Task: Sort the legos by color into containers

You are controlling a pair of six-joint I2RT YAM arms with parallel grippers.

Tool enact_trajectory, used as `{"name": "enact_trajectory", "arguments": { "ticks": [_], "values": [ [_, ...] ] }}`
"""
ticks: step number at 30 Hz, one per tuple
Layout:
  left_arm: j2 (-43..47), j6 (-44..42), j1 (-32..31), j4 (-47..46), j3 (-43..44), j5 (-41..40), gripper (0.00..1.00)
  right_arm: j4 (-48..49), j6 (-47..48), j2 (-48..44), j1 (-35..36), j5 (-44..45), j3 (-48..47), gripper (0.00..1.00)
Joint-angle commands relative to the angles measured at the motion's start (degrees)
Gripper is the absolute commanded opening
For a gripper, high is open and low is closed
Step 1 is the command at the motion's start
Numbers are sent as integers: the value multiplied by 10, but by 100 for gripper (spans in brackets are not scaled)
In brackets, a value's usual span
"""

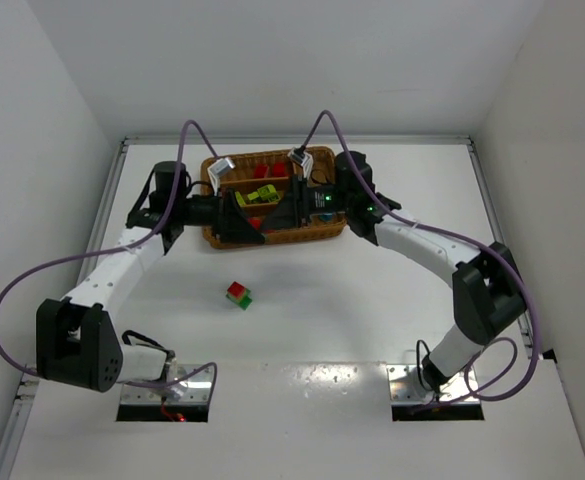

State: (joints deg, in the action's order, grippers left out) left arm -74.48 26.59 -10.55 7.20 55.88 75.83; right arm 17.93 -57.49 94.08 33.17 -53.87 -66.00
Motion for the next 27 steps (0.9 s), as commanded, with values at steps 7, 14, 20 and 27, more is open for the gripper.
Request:
{"name": "enact_trajectory", "arguments": {
  "ticks": [7,14,20,27],
  "values": [
    [-7,-7,-3,-18,27,27,47,75,-24,-20,-4,47,1,18],
    [-17,-1,-3,-18,32,15,6,89,-54,-40,-9,87,37,13],
    [-17,4,-3,-18,32,15,0,119,-85,-66,-52,105,70,13],
    [-17,-1,4,-12,32,9,0,81,-87,-66,-90,111,57,13]
  ]
}}
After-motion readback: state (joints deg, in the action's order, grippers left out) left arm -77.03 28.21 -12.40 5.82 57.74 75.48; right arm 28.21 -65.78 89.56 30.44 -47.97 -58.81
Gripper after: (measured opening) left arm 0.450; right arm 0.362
